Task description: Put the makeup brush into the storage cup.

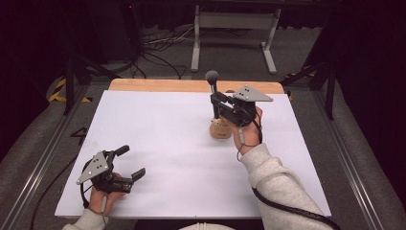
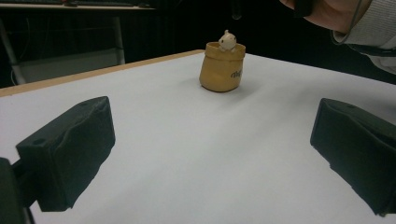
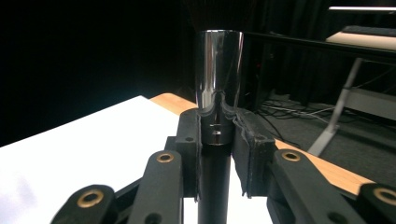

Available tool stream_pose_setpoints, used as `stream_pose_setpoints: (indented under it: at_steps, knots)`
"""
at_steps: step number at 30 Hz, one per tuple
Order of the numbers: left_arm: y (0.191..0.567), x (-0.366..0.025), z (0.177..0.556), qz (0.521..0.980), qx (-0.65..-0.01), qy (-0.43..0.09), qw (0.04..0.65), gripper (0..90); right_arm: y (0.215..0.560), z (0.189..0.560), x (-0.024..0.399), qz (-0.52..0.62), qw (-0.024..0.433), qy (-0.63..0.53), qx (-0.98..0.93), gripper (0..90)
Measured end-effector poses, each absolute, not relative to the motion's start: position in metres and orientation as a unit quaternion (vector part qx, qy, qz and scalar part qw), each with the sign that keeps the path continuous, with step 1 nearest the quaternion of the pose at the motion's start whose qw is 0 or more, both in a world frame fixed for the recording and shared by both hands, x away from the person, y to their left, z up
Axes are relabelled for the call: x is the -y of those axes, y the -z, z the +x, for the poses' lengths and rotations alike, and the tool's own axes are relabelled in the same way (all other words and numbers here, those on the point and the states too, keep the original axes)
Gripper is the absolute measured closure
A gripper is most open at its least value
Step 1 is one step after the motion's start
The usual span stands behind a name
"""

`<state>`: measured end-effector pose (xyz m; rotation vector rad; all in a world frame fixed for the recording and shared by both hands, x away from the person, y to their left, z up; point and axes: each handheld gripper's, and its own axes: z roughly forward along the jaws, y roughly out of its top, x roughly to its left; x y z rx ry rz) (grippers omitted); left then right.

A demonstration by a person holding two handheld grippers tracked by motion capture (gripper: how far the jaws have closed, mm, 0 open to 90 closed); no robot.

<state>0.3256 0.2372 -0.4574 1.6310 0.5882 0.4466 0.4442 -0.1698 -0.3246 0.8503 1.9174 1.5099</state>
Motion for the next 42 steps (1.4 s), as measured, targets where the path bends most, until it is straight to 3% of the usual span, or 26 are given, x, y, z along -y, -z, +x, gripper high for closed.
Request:
stream_pose_setpoints:
  at_steps: [9, 26, 42]
  knots:
    - [0.457, -0.237, 0.326, 0.711, -0.257, -0.195, 0.625, 0.4, 0.326, 0.447, 0.173, 0.342, 0.324, -0.544, -0.694, 73.3]
    - [0.458, -0.237, 0.326, 0.710, -0.257, -0.193, 0.626, 0.4, 0.333, 0.452, 0.182, 0.337, 0.368, -0.528, -0.687, 73.4]
    - [0.457, -0.237, 0.326, 0.711, -0.256, -0.194, 0.625, 0.4, 0.356, 0.465, 0.195, 0.374, 0.332, -0.540, -0.677, 73.3]
